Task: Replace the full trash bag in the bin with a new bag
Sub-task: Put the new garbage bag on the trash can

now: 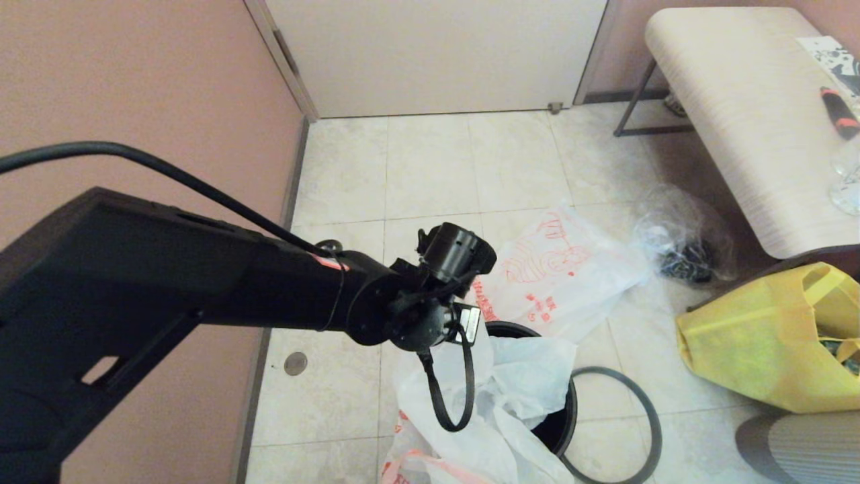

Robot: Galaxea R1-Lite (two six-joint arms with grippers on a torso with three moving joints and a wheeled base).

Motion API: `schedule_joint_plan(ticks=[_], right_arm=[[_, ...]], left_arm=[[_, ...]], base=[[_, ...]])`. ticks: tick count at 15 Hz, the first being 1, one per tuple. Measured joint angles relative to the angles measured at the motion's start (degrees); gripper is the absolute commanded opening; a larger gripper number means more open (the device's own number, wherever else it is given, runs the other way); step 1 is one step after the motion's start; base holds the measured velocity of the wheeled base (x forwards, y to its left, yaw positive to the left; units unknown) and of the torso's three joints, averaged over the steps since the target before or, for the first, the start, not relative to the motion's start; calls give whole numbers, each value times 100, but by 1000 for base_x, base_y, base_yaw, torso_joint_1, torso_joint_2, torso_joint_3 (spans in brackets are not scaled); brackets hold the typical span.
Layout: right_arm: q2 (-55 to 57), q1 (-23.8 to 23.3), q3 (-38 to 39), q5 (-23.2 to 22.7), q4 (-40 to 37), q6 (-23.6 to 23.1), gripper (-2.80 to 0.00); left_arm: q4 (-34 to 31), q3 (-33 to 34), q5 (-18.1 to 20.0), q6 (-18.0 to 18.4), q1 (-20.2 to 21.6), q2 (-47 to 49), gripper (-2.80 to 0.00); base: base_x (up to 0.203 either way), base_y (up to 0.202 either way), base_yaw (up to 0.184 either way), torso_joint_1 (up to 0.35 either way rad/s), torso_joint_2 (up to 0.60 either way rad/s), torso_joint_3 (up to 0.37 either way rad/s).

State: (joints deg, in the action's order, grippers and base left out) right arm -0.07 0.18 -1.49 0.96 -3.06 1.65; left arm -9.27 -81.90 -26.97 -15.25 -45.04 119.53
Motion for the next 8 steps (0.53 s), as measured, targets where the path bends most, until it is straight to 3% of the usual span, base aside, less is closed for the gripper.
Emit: schedule_joint_plan(ticks=[3, 8], right_arm=[[0, 0, 0, 0, 0, 2, -280], [0, -2, 0, 0, 0, 2, -280]], left_arm=[[26, 117, 100, 7, -21, 261, -280], [-13, -520, 512, 234, -234, 997, -280]], base=[[0, 0, 0, 0, 0, 0], [0, 0, 0, 0, 0, 0]])
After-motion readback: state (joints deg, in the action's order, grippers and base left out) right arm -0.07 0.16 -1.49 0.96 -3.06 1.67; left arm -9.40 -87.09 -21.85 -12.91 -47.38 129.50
